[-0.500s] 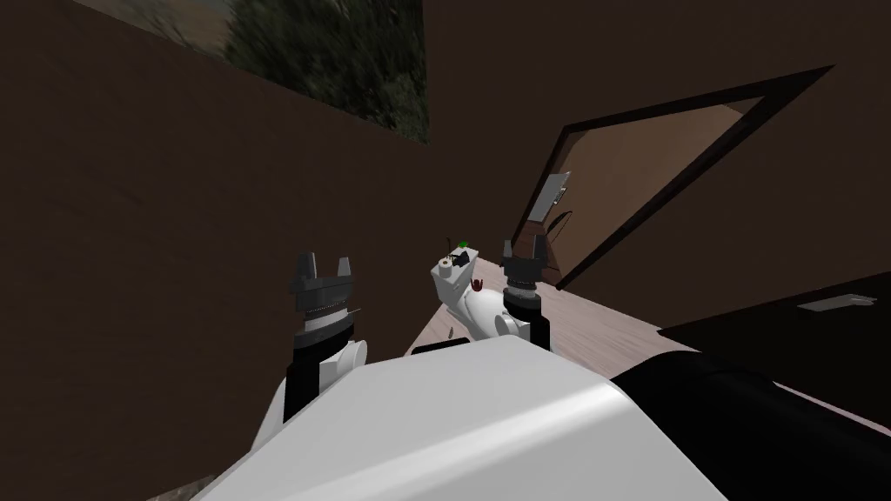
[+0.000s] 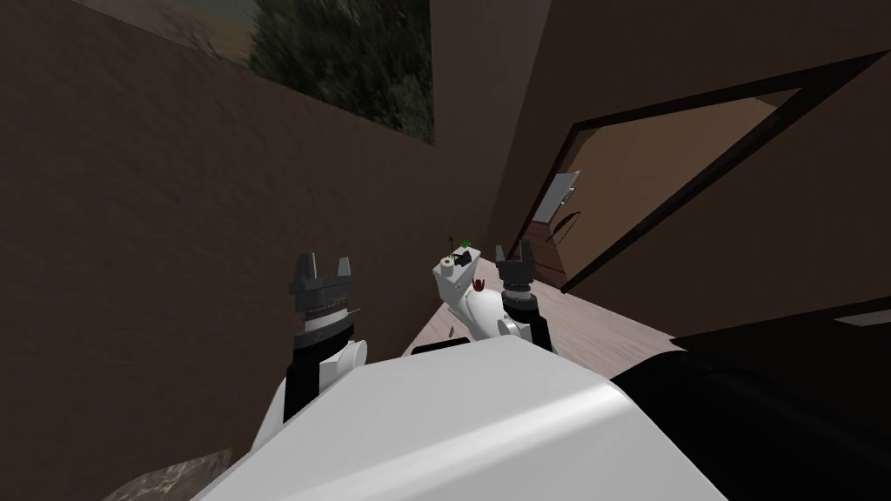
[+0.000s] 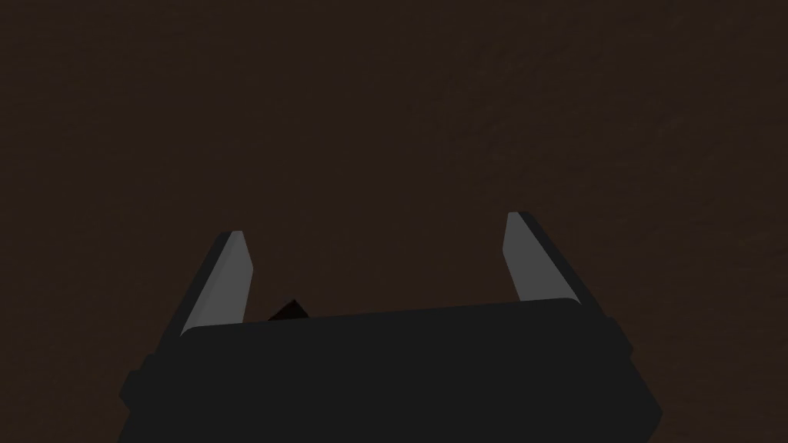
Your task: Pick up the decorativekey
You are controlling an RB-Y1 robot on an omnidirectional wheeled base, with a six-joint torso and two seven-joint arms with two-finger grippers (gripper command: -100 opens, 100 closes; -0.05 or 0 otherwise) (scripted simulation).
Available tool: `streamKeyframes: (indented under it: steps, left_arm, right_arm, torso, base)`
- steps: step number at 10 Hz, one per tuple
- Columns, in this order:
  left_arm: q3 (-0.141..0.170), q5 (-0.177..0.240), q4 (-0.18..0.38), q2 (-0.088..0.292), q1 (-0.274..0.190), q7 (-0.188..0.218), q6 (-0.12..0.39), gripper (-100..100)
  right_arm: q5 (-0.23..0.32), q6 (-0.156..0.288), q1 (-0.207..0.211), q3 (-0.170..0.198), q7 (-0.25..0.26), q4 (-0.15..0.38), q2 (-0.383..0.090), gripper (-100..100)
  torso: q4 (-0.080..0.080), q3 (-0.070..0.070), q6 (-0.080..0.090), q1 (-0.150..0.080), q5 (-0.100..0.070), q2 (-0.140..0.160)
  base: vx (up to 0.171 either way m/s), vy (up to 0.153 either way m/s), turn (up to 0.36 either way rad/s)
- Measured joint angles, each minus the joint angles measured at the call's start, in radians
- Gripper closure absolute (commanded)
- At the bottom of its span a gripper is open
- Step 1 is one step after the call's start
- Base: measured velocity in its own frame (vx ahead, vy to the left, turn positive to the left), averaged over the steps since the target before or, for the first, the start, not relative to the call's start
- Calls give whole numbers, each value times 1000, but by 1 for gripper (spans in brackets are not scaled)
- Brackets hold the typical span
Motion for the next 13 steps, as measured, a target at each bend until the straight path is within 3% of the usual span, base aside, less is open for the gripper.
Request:
streamKeyframes:
  steps: [6,7,13]
  left_arm:
    - [0,0,0,0,0,0,0,0]
    - [0,0,0,0,0,0,0,0]
    - [0,0,0,0,0,0,0,0]
  right_arm:
    - [7,2,34,33,-33,66,-167,-100]
    - [17,3,36,52,-36,90,-192,-100]
    - [25,21,63,72,-68,152,-364,-100]
  torso:
    - [0,0,0,0,0,-1]
    - [0,0,0,1,0,0]
    - [0,-1,0,1,0,-1]
  base:
    - [-28,-11,97]
    - [-29,-7,59]
    - [-21,0,93]
